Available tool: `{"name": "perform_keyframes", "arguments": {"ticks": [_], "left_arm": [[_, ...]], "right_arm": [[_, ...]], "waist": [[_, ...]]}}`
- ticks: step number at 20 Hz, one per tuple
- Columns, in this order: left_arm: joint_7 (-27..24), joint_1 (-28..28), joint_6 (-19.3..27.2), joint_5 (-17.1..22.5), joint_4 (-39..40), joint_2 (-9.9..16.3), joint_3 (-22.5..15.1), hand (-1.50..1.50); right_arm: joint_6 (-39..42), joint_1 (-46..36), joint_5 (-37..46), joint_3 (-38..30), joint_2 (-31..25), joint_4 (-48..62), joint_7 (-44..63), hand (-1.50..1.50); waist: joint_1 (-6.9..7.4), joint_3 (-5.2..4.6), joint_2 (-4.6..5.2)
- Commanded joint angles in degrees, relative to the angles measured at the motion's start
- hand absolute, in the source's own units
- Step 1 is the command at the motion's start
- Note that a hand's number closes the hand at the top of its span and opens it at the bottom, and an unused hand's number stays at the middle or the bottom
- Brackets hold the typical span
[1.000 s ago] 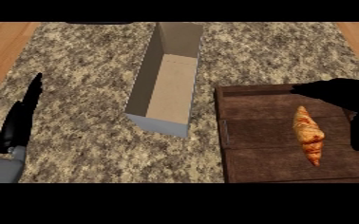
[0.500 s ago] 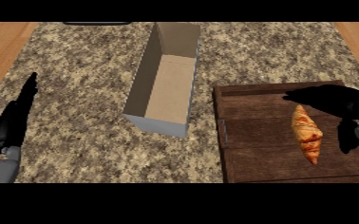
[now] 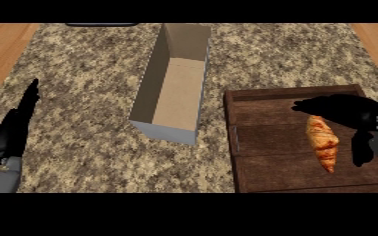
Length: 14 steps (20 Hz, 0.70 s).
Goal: Pick the croissant from the tray and place it in the cardboard box
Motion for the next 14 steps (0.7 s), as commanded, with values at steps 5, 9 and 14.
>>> {"name": "perform_keyframes", "arguments": {"ticks": [5, 9, 14], "left_arm": [[2.2, 0.3, -0.2, -2.6, -2.0, -2.1, 0.7, 0.00], [2.4, 0.0, 0.6, -4.3, -2.6, -4.5, -0.2, 0.00], [2.5, -1.6, -1.7, -4.3, -0.7, -3.6, 2.2, 0.00]], "right_arm": [[10.0, 2.9, -0.4, -1.9, 2.2, -10.8, 3.5, -1.50], [5.7, 2.2, 5.7, 1.2, 3.9, -5.8, 5.0, -1.50], [4.2, 4.3, 9.8, 0.8, 7.0, -3.4, 7.7, -1.50]], "waist": [[-0.16, -0.03, -0.09], [0.20, 0.00, 0.03], [0.13, 0.00, 0.03]]}}
